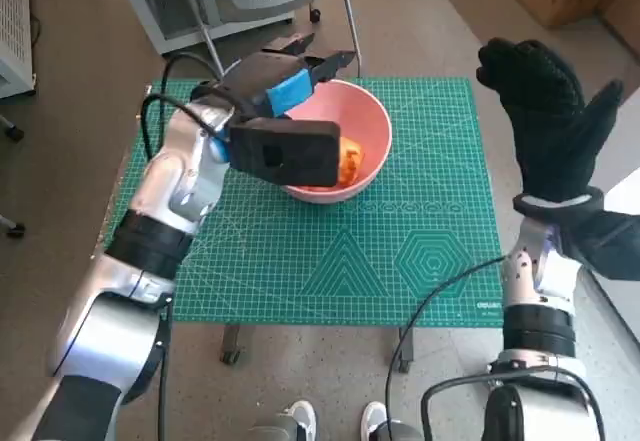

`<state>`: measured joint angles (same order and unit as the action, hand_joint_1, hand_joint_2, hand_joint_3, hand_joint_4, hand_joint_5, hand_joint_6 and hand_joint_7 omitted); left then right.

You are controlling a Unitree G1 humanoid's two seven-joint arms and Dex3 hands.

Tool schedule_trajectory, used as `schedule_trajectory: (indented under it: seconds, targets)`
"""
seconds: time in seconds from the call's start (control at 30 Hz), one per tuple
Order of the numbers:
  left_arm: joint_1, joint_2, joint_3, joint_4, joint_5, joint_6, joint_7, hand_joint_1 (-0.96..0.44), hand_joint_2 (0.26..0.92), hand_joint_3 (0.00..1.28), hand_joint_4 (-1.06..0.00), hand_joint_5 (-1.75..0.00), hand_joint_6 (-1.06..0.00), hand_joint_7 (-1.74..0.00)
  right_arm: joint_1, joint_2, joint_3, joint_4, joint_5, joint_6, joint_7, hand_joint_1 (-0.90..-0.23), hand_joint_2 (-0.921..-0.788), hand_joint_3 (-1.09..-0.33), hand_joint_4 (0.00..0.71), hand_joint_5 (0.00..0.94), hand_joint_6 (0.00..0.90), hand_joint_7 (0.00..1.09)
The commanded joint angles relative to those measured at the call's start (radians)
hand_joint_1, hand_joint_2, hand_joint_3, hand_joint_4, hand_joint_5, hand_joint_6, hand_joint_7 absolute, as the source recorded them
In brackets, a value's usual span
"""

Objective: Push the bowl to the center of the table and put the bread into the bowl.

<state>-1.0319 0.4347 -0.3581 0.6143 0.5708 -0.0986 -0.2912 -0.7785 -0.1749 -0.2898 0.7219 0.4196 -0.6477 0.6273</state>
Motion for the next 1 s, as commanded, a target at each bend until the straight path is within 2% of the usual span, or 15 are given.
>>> schedule_trajectory:
  seconds: [0.03,0.27,0.4,0.53,0.6,0.73,1.0]
  targets:
    - [0.061,0.058,0.101,-0.044,-0.103,-0.090,0.015,-0.42,0.780,0.01,0.00,0.00,-0.16,-0.05,0.008,0.006,0.005,0.011,0.000,0.017,0.006,-0.647,-0.921,-0.657,0.237,0.002,0.400,0.01]
    - [0.161,0.053,0.277,-0.134,-0.341,-0.138,-0.027,-0.52,0.849,0.03,0.00,0.00,-0.12,-0.03,-0.004,0.003,0.010,0.009,-0.002,0.025,0.001,-0.653,-0.921,-0.649,0.238,0.002,0.405,0.01]
    - [0.224,0.021,0.391,-0.248,-0.537,-0.082,-0.077,-0.52,0.898,0.06,0.00,0.00,-0.10,-0.02,-0.020,-0.004,0.012,0.004,-0.007,0.034,-0.009,-0.651,-0.921,-0.643,0.242,0.003,0.409,0.02]
    - [0.294,-0.019,0.481,-0.374,-0.688,-0.024,-0.072,-0.51,0.915,0.15,0.00,0.00,-0.09,-0.01,-0.046,-0.009,0.014,0.010,-0.013,0.044,-0.020,-0.647,-0.921,-0.640,0.245,0.004,0.413,0.02]
    - [0.322,-0.031,0.505,-0.413,-0.724,-0.014,-0.061,-0.54,0.919,0.25,0.00,0.00,-0.10,-0.02,-0.055,-0.010,0.015,0.012,-0.014,0.049,-0.024,-0.649,-0.921,-0.638,0.248,0.005,0.416,0.02]
    - [0.372,-0.041,0.548,-0.449,-0.764,-0.015,-0.040,-0.61,0.920,0.33,-0.02,-0.01,-0.13,-0.04,-0.079,-0.011,0.021,0.014,-0.030,0.058,-0.047,-0.656,-0.921,-0.638,0.254,0.007,0.421,0.02]
    - [0.446,-0.085,0.588,-0.538,-0.846,0.003,-0.023,-0.70,0.921,0.34,-0.07,-0.03,-0.19,-0.09,-0.122,-0.007,0.034,0.009,-0.060,0.075,-0.087,-0.664,-0.921,-0.634,0.245,0.001,0.422,0.02]
